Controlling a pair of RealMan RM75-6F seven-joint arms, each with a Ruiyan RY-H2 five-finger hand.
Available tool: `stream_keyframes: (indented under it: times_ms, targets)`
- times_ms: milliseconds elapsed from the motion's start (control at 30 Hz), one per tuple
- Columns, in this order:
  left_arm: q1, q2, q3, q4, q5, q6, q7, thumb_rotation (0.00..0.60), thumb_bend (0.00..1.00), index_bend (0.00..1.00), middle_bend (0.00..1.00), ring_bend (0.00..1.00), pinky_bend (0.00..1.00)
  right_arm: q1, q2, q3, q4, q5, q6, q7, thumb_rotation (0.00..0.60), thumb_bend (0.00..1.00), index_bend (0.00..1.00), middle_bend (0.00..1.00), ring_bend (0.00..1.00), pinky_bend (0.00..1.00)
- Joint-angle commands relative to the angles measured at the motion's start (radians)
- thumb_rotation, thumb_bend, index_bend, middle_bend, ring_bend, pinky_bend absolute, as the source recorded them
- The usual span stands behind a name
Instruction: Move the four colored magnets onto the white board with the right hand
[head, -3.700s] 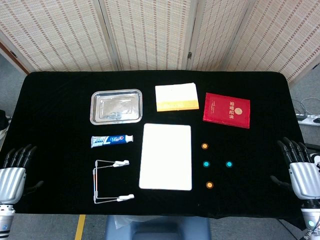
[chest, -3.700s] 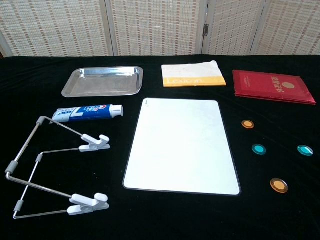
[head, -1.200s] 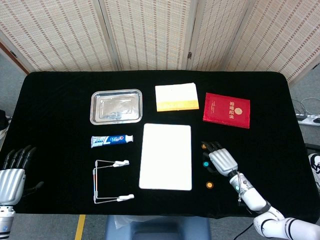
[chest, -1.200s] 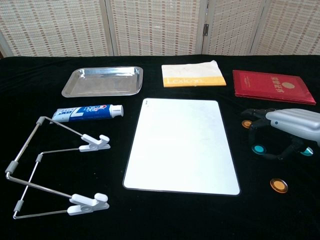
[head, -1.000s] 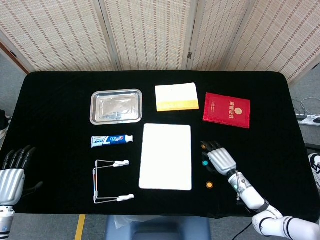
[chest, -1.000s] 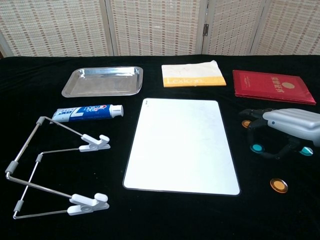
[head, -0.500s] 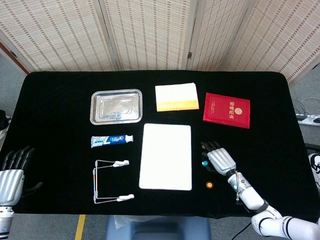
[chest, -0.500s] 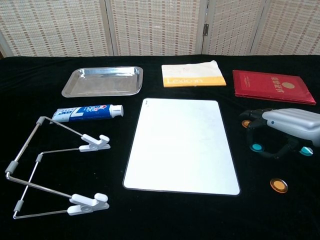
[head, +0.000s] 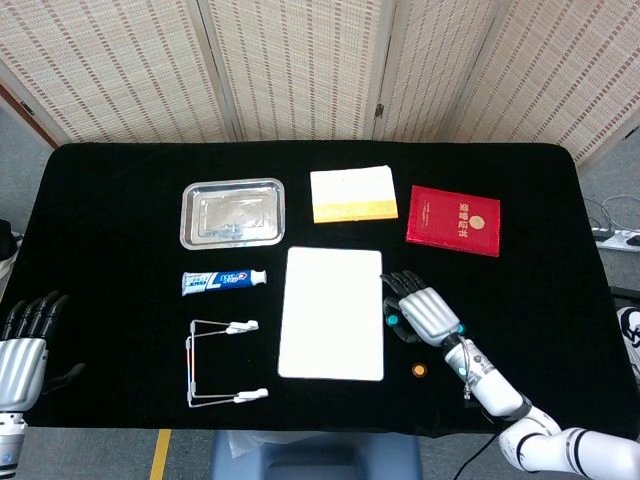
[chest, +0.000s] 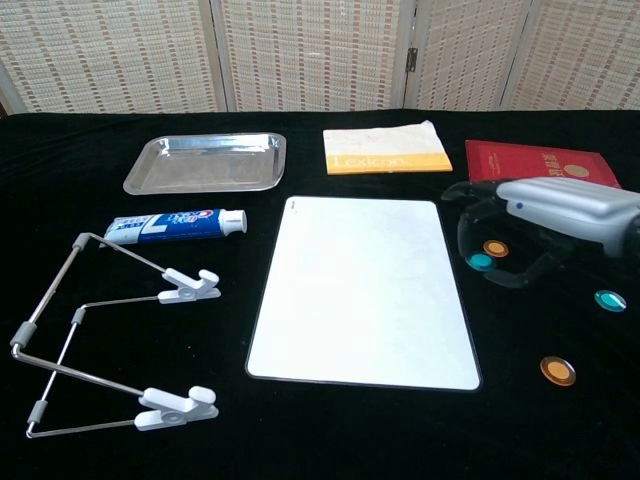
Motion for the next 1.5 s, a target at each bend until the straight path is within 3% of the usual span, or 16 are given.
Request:
stream_keyframes:
  times_ms: [33, 300, 700, 800, 933, 1033, 1167, 1333, 1500]
  targets:
    - [0.003, 0.0, 0.002, 0.001, 0.001, 0.002, -0.002, 0.6, 0.15, 0.08, 0.08, 0.11, 0.0, 0.054, -0.031, 0.032, -0.023, 0.018, -0.049, -0.044, 0.6, 0.45, 0.52, 0.09, 0.0, 0.0]
    - [0.016, 0.007, 0.005, 0.008, -0.003, 0.014, -0.012, 0.6, 0.15, 0.08, 0.08, 0.11, 0.0, 0.149, -0.128, 0.067, 0.007, 0.089, -0.138, -0.134, 0.6, 0.44, 0.52, 0.09, 0.0, 0.0]
    - [0.022, 0.002, 0.007, 0.023, -0.002, 0.016, -0.026, 0.6, 0.15, 0.08, 0.08, 0.11, 0.0, 0.192, -0.193, 0.035, 0.016, 0.11, -0.159, -0.19, 0.6, 0.44, 0.51, 0.09, 0.0, 0.0]
    - [0.023, 0.002, 0.006, 0.025, -0.003, 0.018, -0.027, 0.6, 0.15, 0.08, 0.08, 0.11, 0.0, 0.197, -0.201, 0.026, 0.016, 0.1, -0.153, -0.193, 0.6, 0.44, 0.39, 0.07, 0.0, 0.0]
    - [0.024, 0.0, 0.006, 0.028, -0.004, 0.017, -0.028, 0.6, 0.15, 0.08, 0.08, 0.11, 0.0, 0.193, -0.194, 0.014, 0.007, 0.084, -0.135, -0.19, 0.6, 0.45, 0.1, 0.06, 0.0, 0.0]
    - [0.022, -0.003, 0.006, 0.029, -0.001, 0.015, -0.028, 0.6, 0.15, 0.08, 0.08, 0.11, 0.0, 0.18, -0.175, 0.007, -0.008, 0.073, -0.103, -0.186, 0.6, 0.45, 0.04, 0.06, 0.0, 0.0]
    - [0.016, -0.004, 0.004, 0.027, 0.008, 0.014, -0.028, 0.6, 0.15, 0.08, 0.08, 0.11, 0.0, 0.142, -0.125, -0.002, -0.044, 0.057, -0.034, -0.174, 0.6, 0.45, 0.07, 0.06, 0.0, 0.0]
    - [0.009, -0.003, 0.001, 0.027, 0.012, 0.007, -0.029, 0.6, 0.15, 0.08, 0.08, 0.11, 0.0, 0.047, -0.023, -0.024, -0.082, 0.063, 0.087, -0.144, 0.6, 0.45, 0.27, 0.08, 0.0, 0.0]
    - [0.0, -0.009, 0.0, 0.021, 0.02, 0.002, -0.022, 0.6, 0.15, 0.08, 0.08, 0.11, 0.0, -0.05, 0.082, -0.057, -0.104, 0.08, 0.18, -0.104, 0.6, 0.44, 0.31, 0.08, 0.0, 0.0]
